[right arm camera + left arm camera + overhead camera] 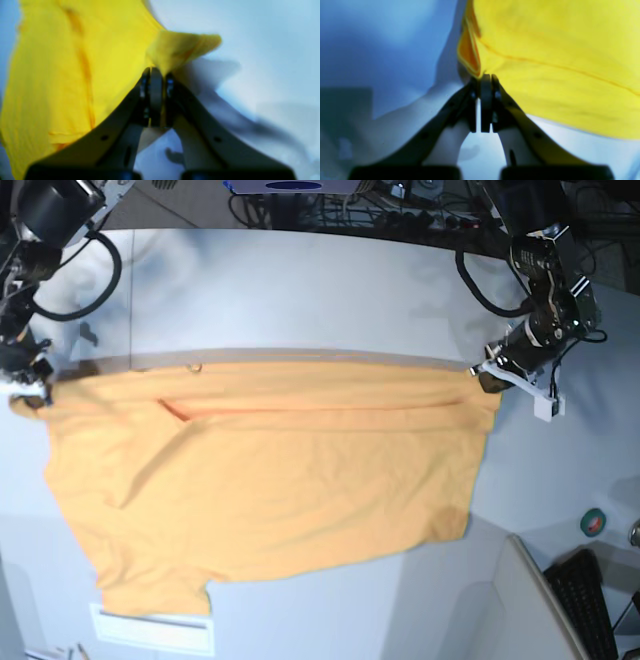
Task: Layout the t-shirt on the table in an organized manner, then fold the t-shirt properly
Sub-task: 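Grasp the folded edge with both grippers and pull it outward, then release the shirt edge and raise both grippers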
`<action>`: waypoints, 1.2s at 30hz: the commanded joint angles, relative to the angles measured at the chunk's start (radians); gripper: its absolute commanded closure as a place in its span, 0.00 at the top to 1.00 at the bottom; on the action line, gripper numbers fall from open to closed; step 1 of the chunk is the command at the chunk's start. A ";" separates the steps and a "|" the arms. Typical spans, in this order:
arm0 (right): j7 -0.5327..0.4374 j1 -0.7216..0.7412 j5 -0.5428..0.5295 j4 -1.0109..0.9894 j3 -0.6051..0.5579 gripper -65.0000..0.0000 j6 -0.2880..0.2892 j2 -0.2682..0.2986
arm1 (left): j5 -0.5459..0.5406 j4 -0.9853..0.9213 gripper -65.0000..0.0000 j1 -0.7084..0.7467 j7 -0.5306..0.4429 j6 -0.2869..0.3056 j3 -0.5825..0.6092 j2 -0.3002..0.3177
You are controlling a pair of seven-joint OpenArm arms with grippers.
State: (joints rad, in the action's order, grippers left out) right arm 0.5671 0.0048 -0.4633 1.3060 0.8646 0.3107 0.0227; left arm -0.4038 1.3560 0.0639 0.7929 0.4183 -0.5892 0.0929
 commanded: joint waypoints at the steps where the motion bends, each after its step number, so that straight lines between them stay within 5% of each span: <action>1: 0.000 0.030 -0.010 0.059 -0.008 0.00 0.006 0.016 | -0.013 0.050 0.00 -0.022 -0.008 -0.002 -0.004 0.023; 8: 0.236 0.021 -0.010 0.292 -0.008 0.00 0.005 0.007 | -0.014 0.213 0.00 0.027 0.096 -0.003 -0.013 0.023; 26: 0.112 -0.292 -0.013 0.143 -0.014 0.00 0.015 0.007 | -0.014 0.187 0.00 0.319 0.016 -0.003 -0.013 0.024; 36: 0.110 -0.375 -0.013 0.143 -0.008 0.00 0.086 -0.031 | -0.014 0.187 0.00 0.340 0.015 -0.003 -0.015 0.043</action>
State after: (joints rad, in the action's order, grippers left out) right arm 0.6987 -0.3672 -0.4679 1.4319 0.8513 0.3916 -0.0219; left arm -0.4118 1.5230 0.4019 0.8230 0.4149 -0.5987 0.1226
